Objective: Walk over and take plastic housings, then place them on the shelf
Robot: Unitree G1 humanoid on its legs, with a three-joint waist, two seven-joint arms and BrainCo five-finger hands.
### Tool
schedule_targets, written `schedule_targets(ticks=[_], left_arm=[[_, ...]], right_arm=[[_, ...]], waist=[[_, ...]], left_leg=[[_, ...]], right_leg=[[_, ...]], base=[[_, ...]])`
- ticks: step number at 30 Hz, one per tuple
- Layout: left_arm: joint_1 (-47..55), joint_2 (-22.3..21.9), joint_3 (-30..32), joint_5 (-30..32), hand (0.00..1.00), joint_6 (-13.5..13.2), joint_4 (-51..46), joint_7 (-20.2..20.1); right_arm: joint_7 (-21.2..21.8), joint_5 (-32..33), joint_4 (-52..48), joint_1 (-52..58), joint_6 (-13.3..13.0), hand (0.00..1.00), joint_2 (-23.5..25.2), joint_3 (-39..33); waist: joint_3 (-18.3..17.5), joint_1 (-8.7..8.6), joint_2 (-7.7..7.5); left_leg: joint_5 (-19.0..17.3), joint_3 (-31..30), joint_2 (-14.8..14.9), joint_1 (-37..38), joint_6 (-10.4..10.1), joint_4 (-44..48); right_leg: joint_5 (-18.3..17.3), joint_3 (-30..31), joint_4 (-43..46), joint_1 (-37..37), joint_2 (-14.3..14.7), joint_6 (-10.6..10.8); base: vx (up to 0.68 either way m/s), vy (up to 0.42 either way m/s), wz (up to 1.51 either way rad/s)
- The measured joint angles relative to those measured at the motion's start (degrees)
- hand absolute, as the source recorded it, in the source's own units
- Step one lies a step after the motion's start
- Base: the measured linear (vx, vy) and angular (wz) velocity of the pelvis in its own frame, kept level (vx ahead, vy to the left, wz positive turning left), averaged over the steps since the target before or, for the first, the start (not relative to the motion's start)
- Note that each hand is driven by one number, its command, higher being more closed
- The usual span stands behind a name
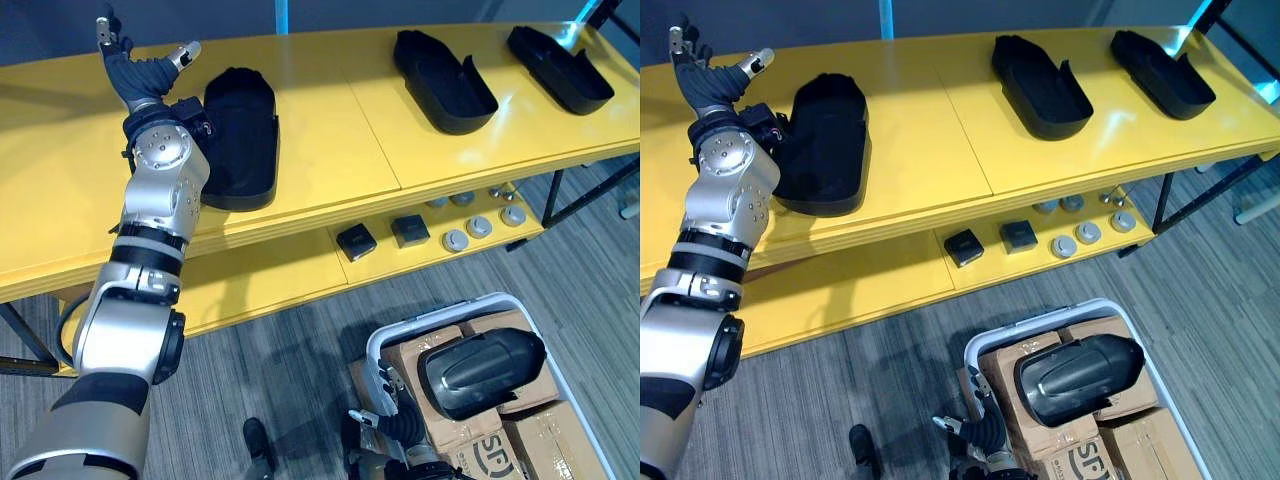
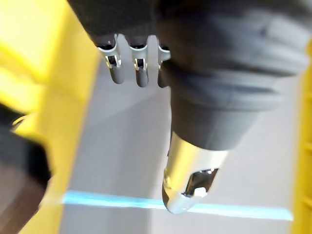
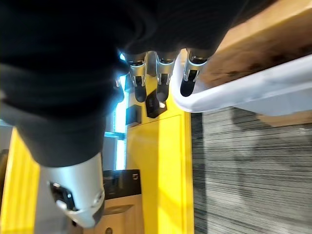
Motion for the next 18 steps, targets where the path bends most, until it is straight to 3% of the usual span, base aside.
schedule_targets(ticks=[3, 4, 9, 14, 18], left_arm=[[18.1, -3.02, 3.84, 9.24, 1.0, -0.2, -14.42, -0.16], [28.03, -5.27, 5.61, 11.82, 1.0, -0.37, -21.2, -0.93], [53.82, -13.68, 7.38, 13.13, 1.0, -3.23, -34.02, -6.18], [68.03, -18.48, 5.61, 12.94, 1.0, -6.51, -39.08, -13.08], [69.54, -18.37, 5.61, 9.54, 1.0, -7.29, -38.96, -18.19]], right_arm=[[0.44, 0.0, 0.0, 0.13, -0.63, 0.0, 0.27, -2.75], [0.64, 0.0, -0.24, 0.36, -1.23, 0.0, 0.81, -4.51], [1.25, 0.0, -0.3, 2.06, -2.08, 0.0, 1.11, -8.66], [2.48, 0.01, -0.34, 4.89, -2.23, 0.0, 1.56, -10.84], [3.39, 2.13, -0.73, 6.08, -2.29, 0.0, 1.58, -11.02]], waist=[[-2.88, 0.64, 0.46], [-3.71, 1.72, 0.66], [-5.9, 3.79, 3.36], [-8.25, 4.79, 5.72], [-8.53, 4.84, 5.73]], left_leg=[[0.0, -1.54, -0.4, 0.36, -0.01, 0.02], [0.0, -1.6, -0.57, 1.11, -0.01, 0.03], [-0.53, -3.48, -0.81, 1.75, -0.48, -0.24], [-1.81, -3.82, -0.52, -0.03, -1.35, -0.27], [-1.66, -2.69, -0.44, -1.0, -1.21, -0.25]], right_leg=[[-0.02, -1.58, -1.26, 1.86, -0.16, 0.04], [-0.04, -1.75, -1.62, 2.89, -0.29, 0.05], [-0.47, -4.05, -2.34, 4.95, -0.48, 0.25], [-0.67, -3.76, -4.12, 3.85, 0.0, 0.65], [-0.19, -2.37, -4.31, 2.69, 0.22, 0.66]], base=[[0.02, 0.033, 0.26], [0.01, 0.032, 0.11], [-0.04, 0.039, 0.23], [-0.09, 0.035, 0.05], [-0.05, 0.007, -0.12]])
